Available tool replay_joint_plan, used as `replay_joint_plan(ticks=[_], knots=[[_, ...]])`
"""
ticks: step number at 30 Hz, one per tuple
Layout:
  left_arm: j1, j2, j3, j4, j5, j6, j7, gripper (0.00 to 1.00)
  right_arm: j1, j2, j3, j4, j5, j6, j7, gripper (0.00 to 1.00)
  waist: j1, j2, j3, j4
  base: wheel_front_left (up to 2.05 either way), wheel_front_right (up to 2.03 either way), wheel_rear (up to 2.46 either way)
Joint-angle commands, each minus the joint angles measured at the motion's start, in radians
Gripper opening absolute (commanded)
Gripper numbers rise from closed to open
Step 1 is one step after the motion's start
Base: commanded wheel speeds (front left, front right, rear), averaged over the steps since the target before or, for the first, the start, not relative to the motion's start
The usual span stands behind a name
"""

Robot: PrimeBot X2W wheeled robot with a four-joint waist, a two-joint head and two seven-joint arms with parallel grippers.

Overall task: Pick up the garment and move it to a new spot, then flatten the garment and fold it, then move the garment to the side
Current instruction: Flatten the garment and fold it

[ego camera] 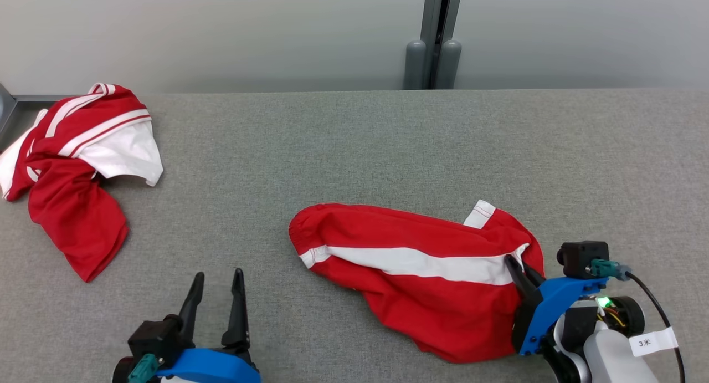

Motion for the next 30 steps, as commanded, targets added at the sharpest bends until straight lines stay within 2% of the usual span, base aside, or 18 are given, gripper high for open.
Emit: replay_joint_plan(ticks=[1, 6, 9, 13, 24, 30], knots=[[-0.021, -0.001, -0.011, 0.004, 0.005, -0.005, -0.005, 1.0, -0.015, -0.018, 0.0, 0.005, 0.007, 0.0, 0.006, 0.0, 0.0, 0.0, 0.001, 0.0, 0.0, 0.0, 0.0], [-0.051, -0.001, -0.099, 0.051, -0.036, -0.016, 0.018, 1.0, -0.025, -0.034, 0.006, 0.009, 0.017, 0.0, 0.007, 0.0, 0.0, 0.0, 0.001, -0.003, 0.0, 0.0, 0.0], [-0.089, 0.004, -0.203, 0.072, -0.132, -0.017, 0.084, 1.0, -0.025, -0.04, 0.005, 0.012, 0.016, 0.0, -0.006, 0.0, 0.0, 0.0, 0.001, -0.009, 0.0, 0.0, 0.0], [-0.134, 0.05, -0.298, 0.097, -0.259, -0.015, 0.147, 1.0, -0.032, -0.038, 0.016, 0.018, 0.017, 0.0, -0.015, 0.0, 0.0, 0.0, 0.003, -0.022, 0.0, 0.0, 0.0], [-0.255, 0.055, -0.354, 0.228, -0.574, -0.015, 0.189, 1.0, -0.049, -0.042, 0.066, 0.035, 0.033, 0.0, -0.035, 0.0, 0.0, 0.0, 0.022, -0.06, 0.0, 0.0, 0.0], [-0.297, 0.069, -0.409, 0.261, -0.665, -0.015, 0.18, 1.0, -0.063, -0.044, 0.081, 0.043, 0.037, 0.0, -0.044, 0.0, 0.0, 0.0, 0.034, -0.074, 0.0, 0.0, 0.0]])
